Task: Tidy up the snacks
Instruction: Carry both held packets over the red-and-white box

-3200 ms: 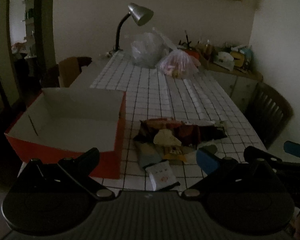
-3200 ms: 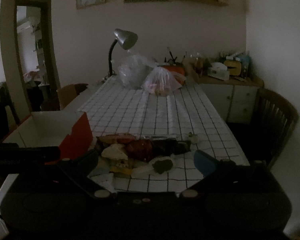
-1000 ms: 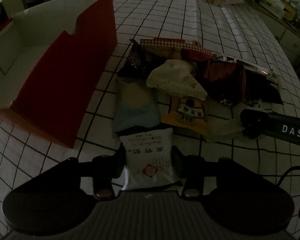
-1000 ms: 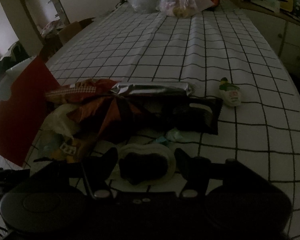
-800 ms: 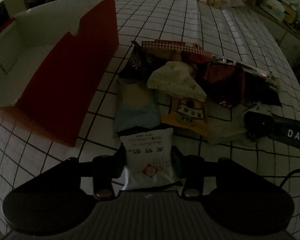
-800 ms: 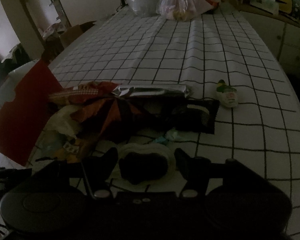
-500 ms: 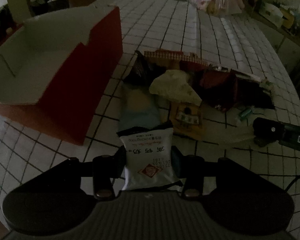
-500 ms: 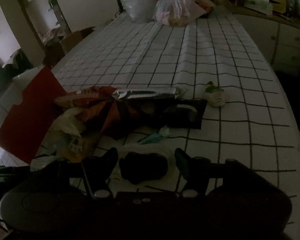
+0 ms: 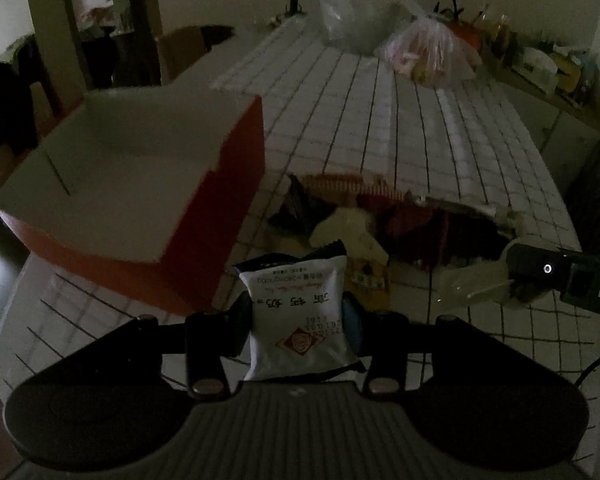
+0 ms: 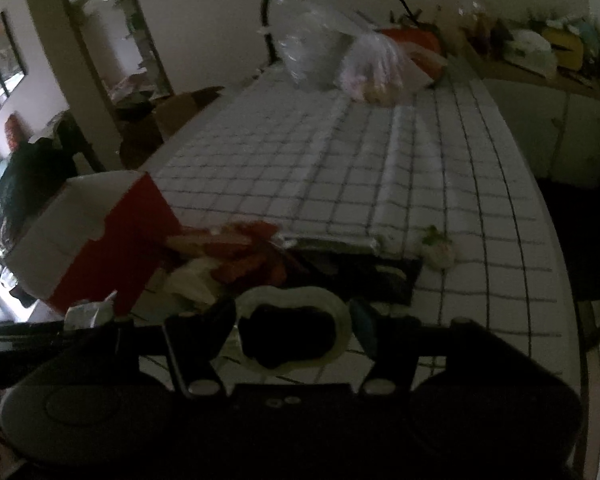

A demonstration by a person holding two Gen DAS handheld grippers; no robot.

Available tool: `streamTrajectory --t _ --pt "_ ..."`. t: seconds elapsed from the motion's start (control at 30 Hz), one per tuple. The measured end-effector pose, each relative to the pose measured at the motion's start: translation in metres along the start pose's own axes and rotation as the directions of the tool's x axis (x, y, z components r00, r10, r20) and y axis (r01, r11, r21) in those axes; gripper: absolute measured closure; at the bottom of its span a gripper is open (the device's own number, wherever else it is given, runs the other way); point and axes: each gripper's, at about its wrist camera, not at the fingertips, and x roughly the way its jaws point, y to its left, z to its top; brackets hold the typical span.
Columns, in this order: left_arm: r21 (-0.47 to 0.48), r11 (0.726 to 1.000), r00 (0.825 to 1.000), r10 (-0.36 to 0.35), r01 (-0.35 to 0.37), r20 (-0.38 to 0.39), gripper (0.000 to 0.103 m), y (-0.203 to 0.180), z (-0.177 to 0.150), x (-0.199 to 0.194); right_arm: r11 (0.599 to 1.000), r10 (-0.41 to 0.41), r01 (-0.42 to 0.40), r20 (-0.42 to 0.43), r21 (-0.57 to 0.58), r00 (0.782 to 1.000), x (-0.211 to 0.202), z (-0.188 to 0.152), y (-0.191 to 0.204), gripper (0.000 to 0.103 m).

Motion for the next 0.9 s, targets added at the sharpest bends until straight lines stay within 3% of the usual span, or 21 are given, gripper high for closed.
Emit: streamTrajectory --t 0.23,0.5,0.9 --pt "0.023 1.0 0.998 -0.014 0.013 0.057 0.057 0.022 0.021 -0.022 0.997 0.016 -0.011 0.058 -0.079 0.998 -0.012 0.021 0.04 0.041" --pt "0.051 0.998 0.996 -0.034 0.03 0.087 0.057 0.074 0.047 -0.031 0.993 0.009 0.002 0.1 -0.114 0.995 -0.008 0.038 0.103 0.041" --pt "0.074 0.997 0.994 -0.027 0.02 0.102 0.057 0.17 0.075 -0.022 0.985 0.001 0.014 0.089 -0.172 0.996 0.041 0.056 0.204 0.041"
